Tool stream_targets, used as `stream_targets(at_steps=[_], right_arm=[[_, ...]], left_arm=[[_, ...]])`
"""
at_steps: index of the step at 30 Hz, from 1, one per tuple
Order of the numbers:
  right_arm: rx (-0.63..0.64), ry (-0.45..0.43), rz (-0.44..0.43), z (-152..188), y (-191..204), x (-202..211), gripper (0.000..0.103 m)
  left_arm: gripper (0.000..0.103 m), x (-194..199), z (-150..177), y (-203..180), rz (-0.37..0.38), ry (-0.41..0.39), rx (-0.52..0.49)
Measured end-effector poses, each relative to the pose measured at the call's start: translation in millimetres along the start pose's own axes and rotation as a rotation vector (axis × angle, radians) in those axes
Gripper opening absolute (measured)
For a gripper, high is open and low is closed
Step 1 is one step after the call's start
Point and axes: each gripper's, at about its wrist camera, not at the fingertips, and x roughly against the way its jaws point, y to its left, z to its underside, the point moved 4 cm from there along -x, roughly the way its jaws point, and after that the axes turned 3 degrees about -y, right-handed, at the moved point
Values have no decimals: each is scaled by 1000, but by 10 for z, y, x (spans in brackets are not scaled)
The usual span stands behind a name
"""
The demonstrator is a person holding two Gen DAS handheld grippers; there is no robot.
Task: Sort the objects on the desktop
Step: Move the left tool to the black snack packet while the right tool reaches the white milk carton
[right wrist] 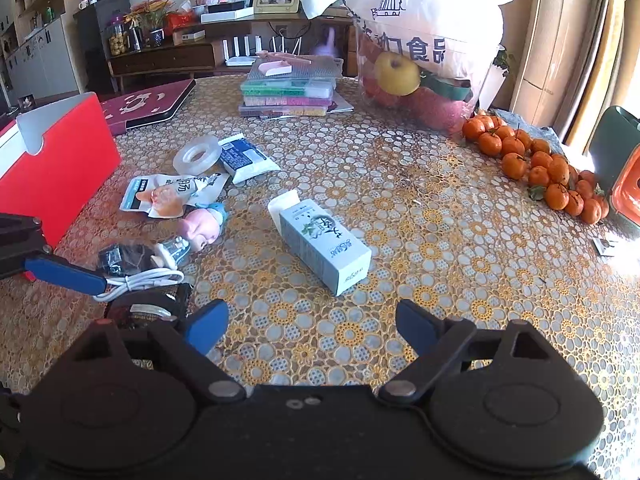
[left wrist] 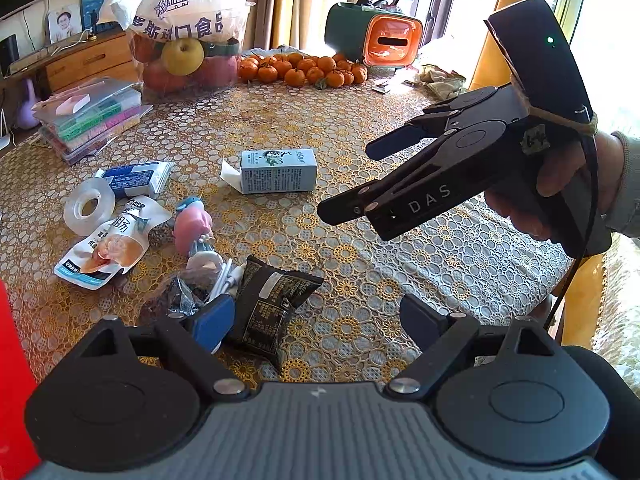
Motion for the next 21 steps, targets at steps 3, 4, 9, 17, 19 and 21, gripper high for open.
stream_targets(at_steps=[3,4,9,17,19,21], right_arm=[[5,4,-4,-25,-12,-69,91],[7,5,-5,-33,-15,-90,90],[14,9,-12,-70,-25,-186,90],[20,5,-26,-176,-36,-311,89],[28,2,-28,-207,-32,-344,89],[36,0,-30,-235,-28,-378,89]], left_arm=[[90,-61,-20,18,4,8,-8],[90,-80,-26,27,4,11,-11],[90,-181,-17,89,2,27,-15],[90,-270,15,67,4,32,-2],[90,-272,19,52,15,32,3],[90,-268,20,21,29,33,1]])
